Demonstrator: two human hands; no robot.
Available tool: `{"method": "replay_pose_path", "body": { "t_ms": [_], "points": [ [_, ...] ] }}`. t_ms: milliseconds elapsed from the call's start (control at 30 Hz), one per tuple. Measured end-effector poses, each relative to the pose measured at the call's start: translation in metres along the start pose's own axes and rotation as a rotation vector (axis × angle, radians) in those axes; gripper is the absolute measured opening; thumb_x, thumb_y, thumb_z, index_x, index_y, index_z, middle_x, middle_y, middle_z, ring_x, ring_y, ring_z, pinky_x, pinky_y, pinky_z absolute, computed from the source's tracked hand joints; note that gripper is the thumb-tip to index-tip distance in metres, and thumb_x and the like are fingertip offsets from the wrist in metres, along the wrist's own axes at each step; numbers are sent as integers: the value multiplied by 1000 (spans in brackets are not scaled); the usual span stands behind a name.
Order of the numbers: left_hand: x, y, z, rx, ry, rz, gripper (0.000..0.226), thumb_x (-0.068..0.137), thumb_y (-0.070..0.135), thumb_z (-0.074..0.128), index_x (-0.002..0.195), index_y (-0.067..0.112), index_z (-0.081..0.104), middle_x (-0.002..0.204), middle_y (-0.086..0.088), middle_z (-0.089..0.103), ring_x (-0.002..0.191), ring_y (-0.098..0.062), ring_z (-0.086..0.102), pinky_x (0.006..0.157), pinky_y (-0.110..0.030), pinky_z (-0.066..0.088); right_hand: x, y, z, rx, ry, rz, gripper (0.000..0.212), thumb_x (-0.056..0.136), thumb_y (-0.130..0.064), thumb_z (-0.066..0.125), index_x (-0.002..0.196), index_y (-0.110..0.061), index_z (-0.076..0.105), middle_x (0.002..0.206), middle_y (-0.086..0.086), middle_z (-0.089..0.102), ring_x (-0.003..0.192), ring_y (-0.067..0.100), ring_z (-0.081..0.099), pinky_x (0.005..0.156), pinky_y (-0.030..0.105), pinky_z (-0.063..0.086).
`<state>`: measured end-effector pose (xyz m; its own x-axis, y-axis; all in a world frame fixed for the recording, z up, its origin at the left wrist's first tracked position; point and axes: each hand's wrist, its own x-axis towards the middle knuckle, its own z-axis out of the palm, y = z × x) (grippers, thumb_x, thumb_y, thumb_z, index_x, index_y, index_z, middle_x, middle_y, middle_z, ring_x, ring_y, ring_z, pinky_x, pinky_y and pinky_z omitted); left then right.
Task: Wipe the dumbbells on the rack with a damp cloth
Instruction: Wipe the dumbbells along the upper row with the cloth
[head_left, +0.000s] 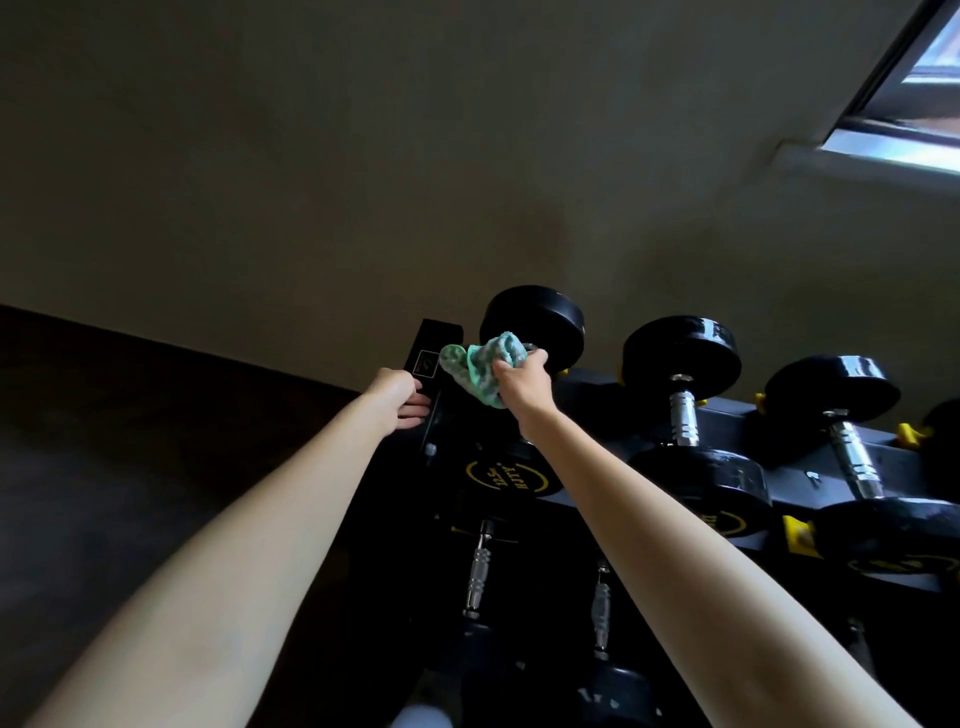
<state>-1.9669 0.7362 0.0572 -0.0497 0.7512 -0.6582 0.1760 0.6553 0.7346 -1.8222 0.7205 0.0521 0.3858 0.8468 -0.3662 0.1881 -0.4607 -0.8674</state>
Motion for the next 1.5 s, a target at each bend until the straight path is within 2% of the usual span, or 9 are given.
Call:
{"method": "replay_pose_path", "body": {
  "t_ms": [133,267,433,600,733,1033,1233,1400,1500],
  "points": [
    [2,2,-7,-35,38,1,38,96,0,22,125,-1,47,81,-15,60,70,-24,58,74,-37,48,-9,6,23,225,-233,137,38,95,-11,48,128,0,34,126,24,52,103,33,61,76,48,55],
    [1,8,-15,-93,71,16,27,96,-1,24,105,3,50,75,-12,57,65,-22,56,69,-36,49,-18,0,3,644,-399,153,15,99,-7,40,103,-1,52,92,15,64,64,20,68,54,33,58],
    [-8,17,-4,-100,51,50,34,97,-4,24,121,-3,49,117,-21,60,108,-31,61,86,-36,47,6,-16,-66,1083,-173,202,16,100,-7,38,95,-5,53,91,15,62,63,25,69,55,40,57],
    [-17,24,29,-54,-87,69,38,93,-9,30,126,-5,49,124,-23,58,113,-32,59,85,-35,48,5,13,-95,1174,-75,305,17,99,-4,37,105,-2,53,110,16,59,98,30,62,86,46,47],
    [-20,39,51,9,-242,121,28,95,3,46,121,-2,53,106,-19,63,84,-25,64,75,-32,54,3,32,-101,1235,-40,337,29,95,2,39,122,-1,49,123,19,56,122,32,52,86,49,47],
    [-11,60,112,369,-505,248,23,85,9,66,105,10,56,82,-5,60,71,-12,58,63,-20,54,17,35,-110,1313,-113,256,32,84,3,44,114,-1,53,113,21,60,112,34,56,98,50,42],
    [12,80,137,164,-451,266,19,89,36,58,88,17,59,82,1,58,76,-10,57,67,-25,50,32,48,-125,1178,-226,165,41,64,0,47,97,-5,71,106,16,67,86,28,67,100,44,38],
    [28,86,161,287,-319,551,19,84,9,67,67,14,60,62,0,54,54,-5,52,50,-10,43,48,55,-128,1092,-263,117,60,47,-9,64,107,-1,59,105,18,65,87,30,65,79,37,49],
    [42,90,169,290,-282,578,13,83,6,68,72,5,62,61,-2,54,53,-8,55,59,-25,54,53,58,-133,1201,-236,86,44,51,-24,70,88,-1,67,98,18,67,80,30,65,67,32,49]
  ]
}}
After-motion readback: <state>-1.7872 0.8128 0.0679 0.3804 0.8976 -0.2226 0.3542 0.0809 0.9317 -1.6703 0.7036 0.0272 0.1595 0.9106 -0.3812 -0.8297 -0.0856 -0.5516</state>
